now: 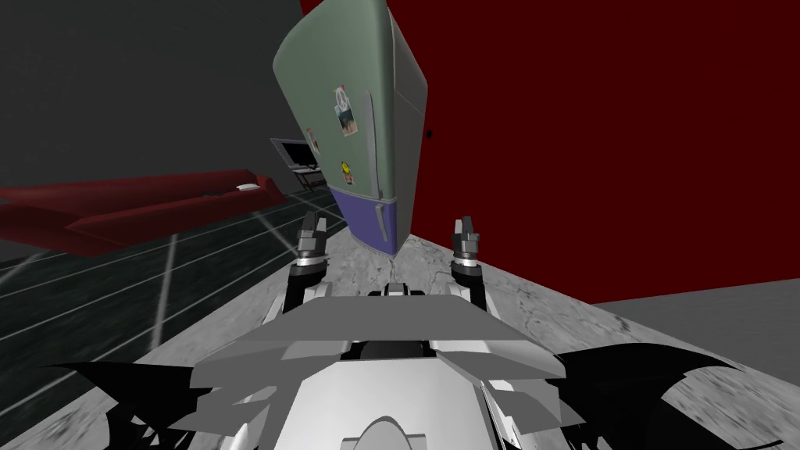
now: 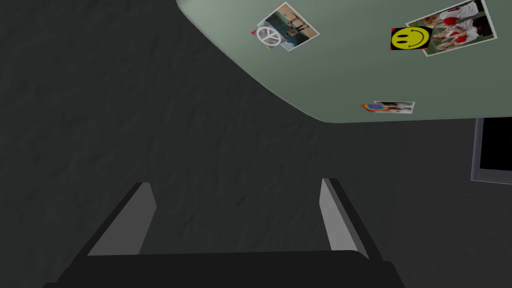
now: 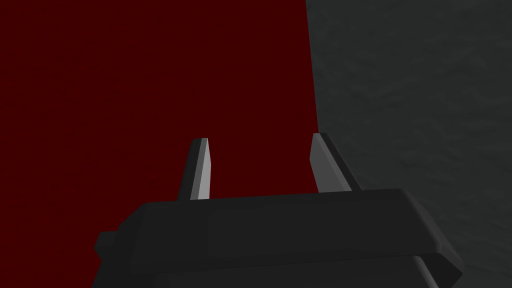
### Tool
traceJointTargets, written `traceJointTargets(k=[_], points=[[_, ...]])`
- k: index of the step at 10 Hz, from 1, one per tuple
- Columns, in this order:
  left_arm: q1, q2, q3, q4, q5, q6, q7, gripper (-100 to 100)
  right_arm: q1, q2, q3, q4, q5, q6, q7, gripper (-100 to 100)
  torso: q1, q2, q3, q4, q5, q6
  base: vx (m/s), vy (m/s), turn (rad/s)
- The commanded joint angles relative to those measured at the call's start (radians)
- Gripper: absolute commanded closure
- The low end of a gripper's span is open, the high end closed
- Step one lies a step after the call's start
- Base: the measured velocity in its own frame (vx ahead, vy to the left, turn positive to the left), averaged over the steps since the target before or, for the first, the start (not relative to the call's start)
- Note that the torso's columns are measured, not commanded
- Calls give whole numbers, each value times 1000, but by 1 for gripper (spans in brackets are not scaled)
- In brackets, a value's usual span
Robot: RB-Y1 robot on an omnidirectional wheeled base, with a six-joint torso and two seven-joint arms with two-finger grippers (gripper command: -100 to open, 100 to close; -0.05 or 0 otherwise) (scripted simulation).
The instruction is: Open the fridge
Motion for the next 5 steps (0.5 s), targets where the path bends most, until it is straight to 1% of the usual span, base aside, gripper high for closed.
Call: traceJointTargets(k=[1, 3, 5], points=[[-15, 49, 8, 35, -17, 26, -15, -100, 0, 0, 0, 0, 0, 0, 0, 0, -1, -1, -1, 0, 0, 0, 161, -79, -26], [-28, 54, 13, 65, -33, 50, -29, -100, 0, 0, 0, 0, 0, 0, 0, 0, 0, -3, -2, -1, 0, 0, 203, -71, -25], [-40, 39, 19, 92, -48, 72, -42, -100, 0, 0, 0, 0, 0, 0, 0, 0, -1, 1, 1, 0, 0, 0, 186, -89, -28]])
